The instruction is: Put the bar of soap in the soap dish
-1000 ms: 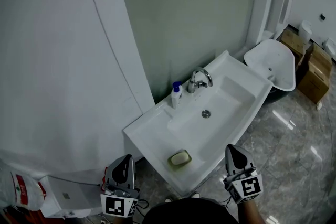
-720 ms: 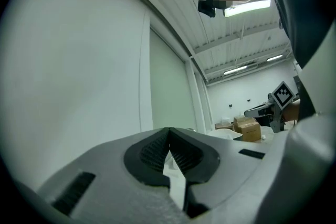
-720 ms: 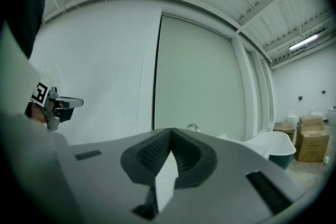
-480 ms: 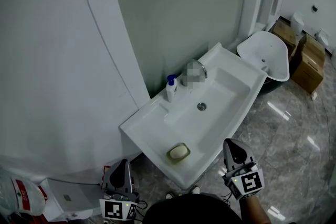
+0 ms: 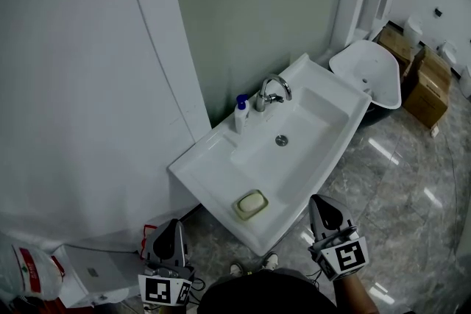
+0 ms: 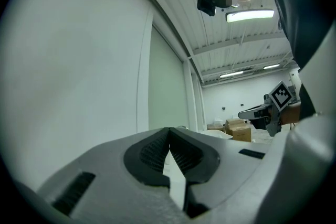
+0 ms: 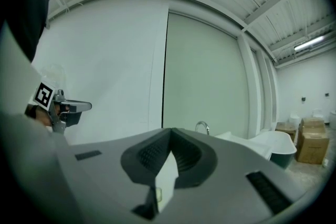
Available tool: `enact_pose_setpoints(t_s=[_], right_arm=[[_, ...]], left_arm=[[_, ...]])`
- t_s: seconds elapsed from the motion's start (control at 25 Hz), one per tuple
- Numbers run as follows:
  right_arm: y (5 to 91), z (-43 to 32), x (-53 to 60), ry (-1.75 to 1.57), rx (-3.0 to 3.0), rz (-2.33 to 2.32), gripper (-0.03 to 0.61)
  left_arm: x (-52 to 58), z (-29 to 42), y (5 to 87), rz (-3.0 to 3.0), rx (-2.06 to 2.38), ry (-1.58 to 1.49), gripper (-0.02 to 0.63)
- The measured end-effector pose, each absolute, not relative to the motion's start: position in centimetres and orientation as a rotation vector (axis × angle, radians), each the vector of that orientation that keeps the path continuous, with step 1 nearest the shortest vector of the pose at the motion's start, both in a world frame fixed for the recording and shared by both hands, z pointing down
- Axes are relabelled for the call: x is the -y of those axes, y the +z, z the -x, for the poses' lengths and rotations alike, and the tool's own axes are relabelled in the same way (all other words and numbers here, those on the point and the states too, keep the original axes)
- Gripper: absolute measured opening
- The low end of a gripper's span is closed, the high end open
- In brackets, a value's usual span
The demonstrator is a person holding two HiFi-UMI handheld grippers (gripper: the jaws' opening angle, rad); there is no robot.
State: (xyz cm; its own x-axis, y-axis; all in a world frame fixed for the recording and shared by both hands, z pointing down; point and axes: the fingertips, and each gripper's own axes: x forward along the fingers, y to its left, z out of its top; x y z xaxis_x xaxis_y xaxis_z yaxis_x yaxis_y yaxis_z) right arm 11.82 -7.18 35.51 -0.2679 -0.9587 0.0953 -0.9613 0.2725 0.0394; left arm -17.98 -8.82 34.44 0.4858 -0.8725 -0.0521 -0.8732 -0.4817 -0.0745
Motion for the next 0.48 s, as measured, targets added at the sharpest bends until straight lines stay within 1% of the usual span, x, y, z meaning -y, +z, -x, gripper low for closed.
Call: enact_pose_setpoints(t_s=[0.48], right_arm=[[36.5, -8.8, 4.1, 0.067, 2.421, -1.814, 0.011]], left_arm=[[7.4, 19.5, 35.4, 2.71, -1.507, 0.019, 0.02]])
